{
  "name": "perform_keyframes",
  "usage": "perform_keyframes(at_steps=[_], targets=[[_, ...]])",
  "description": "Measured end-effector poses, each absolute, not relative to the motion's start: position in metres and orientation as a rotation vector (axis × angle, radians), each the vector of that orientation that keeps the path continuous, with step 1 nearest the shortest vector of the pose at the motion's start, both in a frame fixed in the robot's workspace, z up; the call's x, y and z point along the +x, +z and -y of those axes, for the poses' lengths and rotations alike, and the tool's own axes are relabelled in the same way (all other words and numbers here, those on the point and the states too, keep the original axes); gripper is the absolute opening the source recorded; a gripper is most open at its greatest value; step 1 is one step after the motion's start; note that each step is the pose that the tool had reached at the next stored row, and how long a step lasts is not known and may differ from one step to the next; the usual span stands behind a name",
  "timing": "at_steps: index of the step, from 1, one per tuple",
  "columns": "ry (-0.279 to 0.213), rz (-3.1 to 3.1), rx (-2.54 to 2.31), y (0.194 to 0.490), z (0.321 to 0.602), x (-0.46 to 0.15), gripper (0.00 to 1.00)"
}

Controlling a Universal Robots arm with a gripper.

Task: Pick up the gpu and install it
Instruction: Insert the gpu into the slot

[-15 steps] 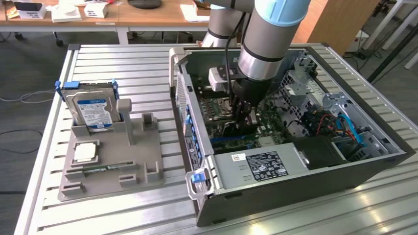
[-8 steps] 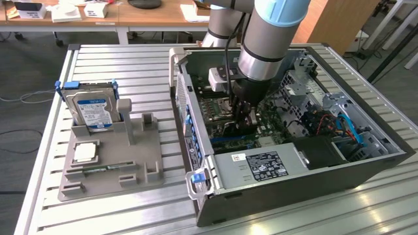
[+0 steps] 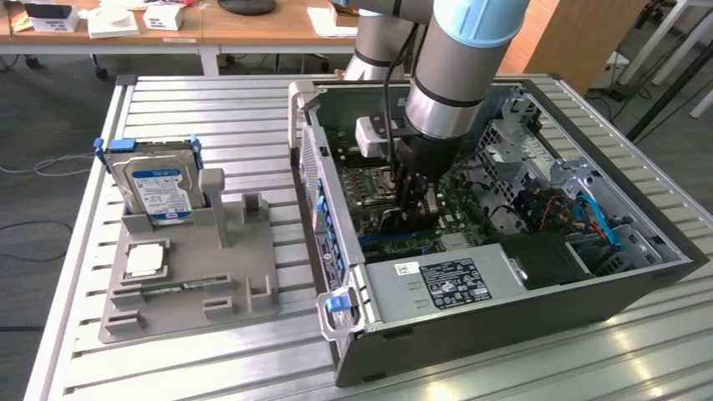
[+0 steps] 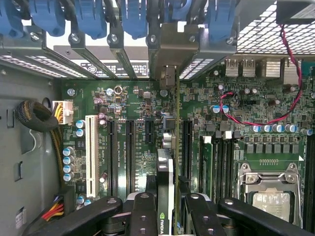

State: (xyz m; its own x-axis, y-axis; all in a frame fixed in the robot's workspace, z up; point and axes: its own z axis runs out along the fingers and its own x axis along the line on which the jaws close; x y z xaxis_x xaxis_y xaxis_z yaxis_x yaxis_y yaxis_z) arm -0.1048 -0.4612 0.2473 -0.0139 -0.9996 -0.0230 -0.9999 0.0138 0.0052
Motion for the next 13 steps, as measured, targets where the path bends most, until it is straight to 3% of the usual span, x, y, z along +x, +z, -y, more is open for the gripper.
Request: perform_keyframes(at_steps=[13], targets=[[0.031, -2.228, -2.197, 0.2463, 0.4612, -0.1048, 0.27]])
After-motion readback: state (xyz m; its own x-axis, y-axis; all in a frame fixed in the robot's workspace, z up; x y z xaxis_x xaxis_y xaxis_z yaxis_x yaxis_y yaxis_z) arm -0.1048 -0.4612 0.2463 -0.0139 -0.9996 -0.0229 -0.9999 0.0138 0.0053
